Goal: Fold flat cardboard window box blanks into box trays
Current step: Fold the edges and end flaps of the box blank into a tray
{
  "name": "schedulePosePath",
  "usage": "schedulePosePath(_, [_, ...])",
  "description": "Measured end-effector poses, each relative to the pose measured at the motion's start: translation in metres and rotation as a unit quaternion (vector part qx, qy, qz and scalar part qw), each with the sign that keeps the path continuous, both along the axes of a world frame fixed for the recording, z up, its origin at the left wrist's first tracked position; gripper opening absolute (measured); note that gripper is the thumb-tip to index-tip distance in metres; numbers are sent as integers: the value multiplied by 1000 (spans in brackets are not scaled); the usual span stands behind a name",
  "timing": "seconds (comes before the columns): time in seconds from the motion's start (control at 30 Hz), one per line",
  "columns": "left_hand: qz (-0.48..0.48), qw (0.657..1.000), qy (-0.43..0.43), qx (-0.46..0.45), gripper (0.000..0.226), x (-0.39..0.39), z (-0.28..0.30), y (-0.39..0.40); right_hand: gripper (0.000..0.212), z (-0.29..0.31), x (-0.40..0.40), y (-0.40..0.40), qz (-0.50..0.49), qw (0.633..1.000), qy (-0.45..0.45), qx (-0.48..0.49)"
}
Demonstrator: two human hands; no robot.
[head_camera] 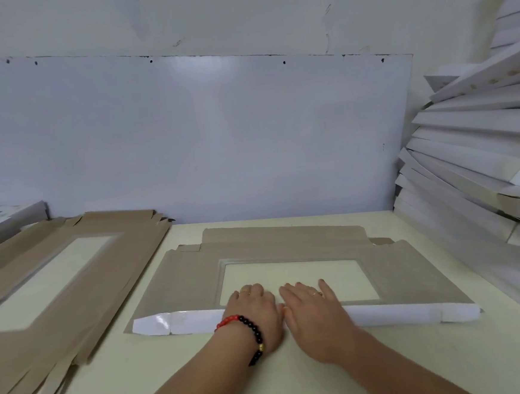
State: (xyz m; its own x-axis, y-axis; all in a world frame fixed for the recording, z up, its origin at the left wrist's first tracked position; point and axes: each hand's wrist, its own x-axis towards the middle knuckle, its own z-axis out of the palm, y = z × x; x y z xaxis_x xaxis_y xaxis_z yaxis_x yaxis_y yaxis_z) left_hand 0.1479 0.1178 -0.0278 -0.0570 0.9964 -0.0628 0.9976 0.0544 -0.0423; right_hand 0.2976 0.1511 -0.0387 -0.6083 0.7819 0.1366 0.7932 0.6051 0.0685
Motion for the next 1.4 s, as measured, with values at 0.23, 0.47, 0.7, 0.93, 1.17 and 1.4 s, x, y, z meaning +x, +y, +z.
schedulePosePath(0.23, [9, 999, -8, -39, 65, -25, -24, 0, 63, -14, 14, 13, -12, 994, -49, -93])
schedulePosePath(0.47, [47, 998, -18, -27, 63, -81, -27, -17, 61, -17, 97, 45, -110, 987, -40, -113])
schedulePosePath(0.7, [77, 997, -23, -19, 61, -108, -27, -28, 57, -15, 164, 58, -201, 973, -40, -102])
schedulePosePath(0.93, [72, 996, -40, 28, 65, -115, -26, -35, 52, -8, 194, 48, -203, 975, 65, -57])
schedulePosePath(1.17, [-144, 967, 39, 206, 46, -93, -5, -45, 16, 25, 214, 13, -111, 986, 126, -10])
schedulePosePath(1.4, [-77, 988, -15, 131, 53, -38, -8, -34, 34, 43, 162, -35, -32, 997, -59, 39])
